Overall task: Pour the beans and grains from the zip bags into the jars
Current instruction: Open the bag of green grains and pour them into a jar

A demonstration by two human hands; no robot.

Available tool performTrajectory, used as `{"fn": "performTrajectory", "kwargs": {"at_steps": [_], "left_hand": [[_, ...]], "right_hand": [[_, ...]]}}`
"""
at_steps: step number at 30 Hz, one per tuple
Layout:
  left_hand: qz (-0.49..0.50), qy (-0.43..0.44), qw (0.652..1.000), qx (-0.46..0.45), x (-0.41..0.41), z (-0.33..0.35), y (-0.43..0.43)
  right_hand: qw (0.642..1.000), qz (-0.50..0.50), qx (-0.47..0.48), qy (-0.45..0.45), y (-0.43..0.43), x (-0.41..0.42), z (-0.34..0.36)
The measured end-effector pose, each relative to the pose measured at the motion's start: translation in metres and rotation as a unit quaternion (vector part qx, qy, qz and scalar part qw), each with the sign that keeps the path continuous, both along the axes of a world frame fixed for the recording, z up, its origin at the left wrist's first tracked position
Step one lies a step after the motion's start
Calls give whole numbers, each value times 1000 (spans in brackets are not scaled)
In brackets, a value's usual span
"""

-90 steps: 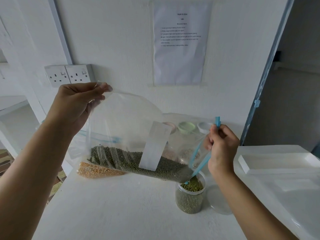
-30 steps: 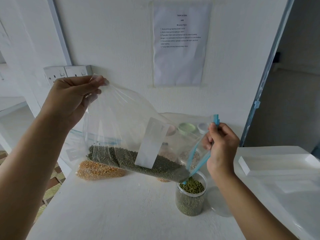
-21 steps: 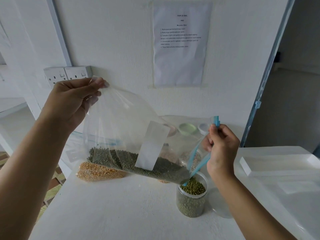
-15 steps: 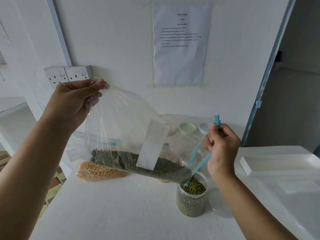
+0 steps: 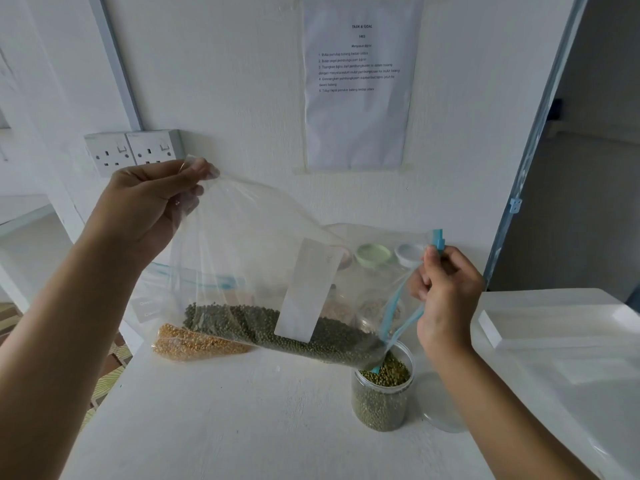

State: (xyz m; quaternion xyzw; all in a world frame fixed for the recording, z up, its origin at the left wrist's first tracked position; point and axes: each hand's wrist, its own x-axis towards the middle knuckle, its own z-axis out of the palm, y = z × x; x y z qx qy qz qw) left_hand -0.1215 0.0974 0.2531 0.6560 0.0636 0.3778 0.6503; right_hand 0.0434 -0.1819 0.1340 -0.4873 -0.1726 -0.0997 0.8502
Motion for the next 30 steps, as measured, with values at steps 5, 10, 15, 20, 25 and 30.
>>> {"fn": "performTrajectory", "kwargs": {"at_steps": [5, 10, 15, 20, 25, 30], "left_hand": [[6, -5, 1000, 13, 2, 3, -2], [-2, -4, 1000, 6, 2, 6, -2], [-5, -8, 1000, 10, 1, 10, -3], [-10, -11, 1000, 19, 3, 14, -2], [-5, -5, 1000, 17, 1, 16, -2], [1, -4, 1000, 20, -2, 21, 0]], "right_hand": [[1000, -3, -3, 2, -2, 0, 0], [1000, 0, -2, -1, -2, 0, 1], [1000, 2, -1, 2, -3, 1, 3], [1000, 5, 1, 3, -4, 0, 4], [1000, 13, 7, 7, -2, 1, 6], [1000, 14, 5, 7, 4, 2, 5]]}}
